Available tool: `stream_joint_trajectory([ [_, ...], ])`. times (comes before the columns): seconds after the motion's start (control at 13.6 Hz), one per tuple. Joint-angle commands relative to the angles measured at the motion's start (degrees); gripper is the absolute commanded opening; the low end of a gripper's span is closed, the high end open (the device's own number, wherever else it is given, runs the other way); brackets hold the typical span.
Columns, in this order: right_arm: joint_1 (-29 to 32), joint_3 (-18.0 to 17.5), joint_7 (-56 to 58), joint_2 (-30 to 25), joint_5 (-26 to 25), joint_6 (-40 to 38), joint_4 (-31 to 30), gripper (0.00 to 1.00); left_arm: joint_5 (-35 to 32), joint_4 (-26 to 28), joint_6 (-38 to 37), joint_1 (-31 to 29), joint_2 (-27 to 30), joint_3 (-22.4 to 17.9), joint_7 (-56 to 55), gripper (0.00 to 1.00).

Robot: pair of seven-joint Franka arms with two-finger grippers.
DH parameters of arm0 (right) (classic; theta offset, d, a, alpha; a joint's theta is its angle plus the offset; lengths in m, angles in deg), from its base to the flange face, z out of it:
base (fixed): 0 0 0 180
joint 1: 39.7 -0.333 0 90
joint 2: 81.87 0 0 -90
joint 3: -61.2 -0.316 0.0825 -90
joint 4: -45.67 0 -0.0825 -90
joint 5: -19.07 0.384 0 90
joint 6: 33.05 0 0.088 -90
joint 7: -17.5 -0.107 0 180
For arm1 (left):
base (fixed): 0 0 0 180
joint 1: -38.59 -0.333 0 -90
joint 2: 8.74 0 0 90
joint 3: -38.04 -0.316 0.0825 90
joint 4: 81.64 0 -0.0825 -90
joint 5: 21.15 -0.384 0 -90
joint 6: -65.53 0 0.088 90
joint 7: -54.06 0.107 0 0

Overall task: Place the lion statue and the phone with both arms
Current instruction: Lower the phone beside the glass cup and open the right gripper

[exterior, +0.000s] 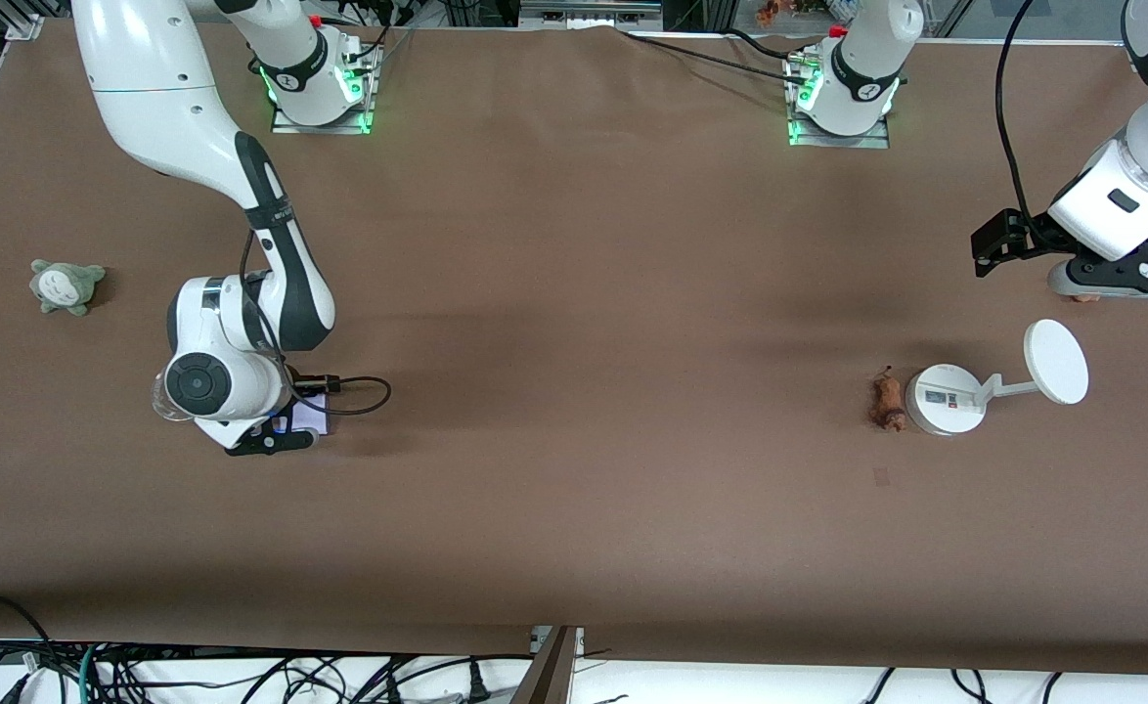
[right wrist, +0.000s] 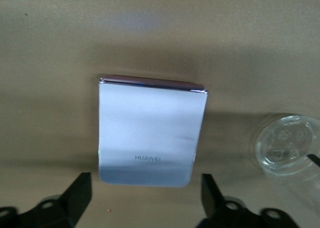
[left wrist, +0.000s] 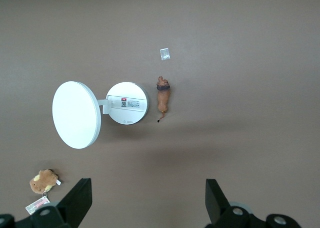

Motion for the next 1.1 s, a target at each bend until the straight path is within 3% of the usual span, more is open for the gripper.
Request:
stream_joint_trajectory([
  [0.0, 0.52, -0.63, 1.65, -2.69, 0.75, -0.40, -0.13, 1.00, 1.01, 0.06, 0.33, -0.26, 0.42, 0.18, 1.04, 1.00],
  [0.15, 0.43, -0.54, 1.74, -4.10, 0.66, -5.39, 4.25, 1.00, 1.10, 0.06, 0.32, -0.26, 0.34, 0.18, 1.04, 1.00],
  [0.37, 0.61, 0.07, 1.92, -4.45, -0.13, -18.47, 16.10, 1.00, 1.19, -0.20, 0.33, -0.08, 0.34, 0.36, 0.95, 1.00],
  [0.52, 0.61, 2.61, 1.92, -5.24, 0.04, -25.08, 22.09, 1.00, 1.28, -0.64, 0.15, 0.09, 0.16, 0.36, 1.13, 1.00],
  [0.74, 1.31, 4.11, 3.41, -9.01, 0.22, -28.87, 23.08, 1.00, 1.28, -0.64, 0.15, 0.09, 0.16, 0.36, 1.04, 1.00],
  [1.03, 3.50, 3.33, 2.62, -16.47, -0.22, -34.59, 22.56, 1.00, 1.28, -0.64, 0.06, 0.09, 0.07, 0.44, 1.13, 1.00],
])
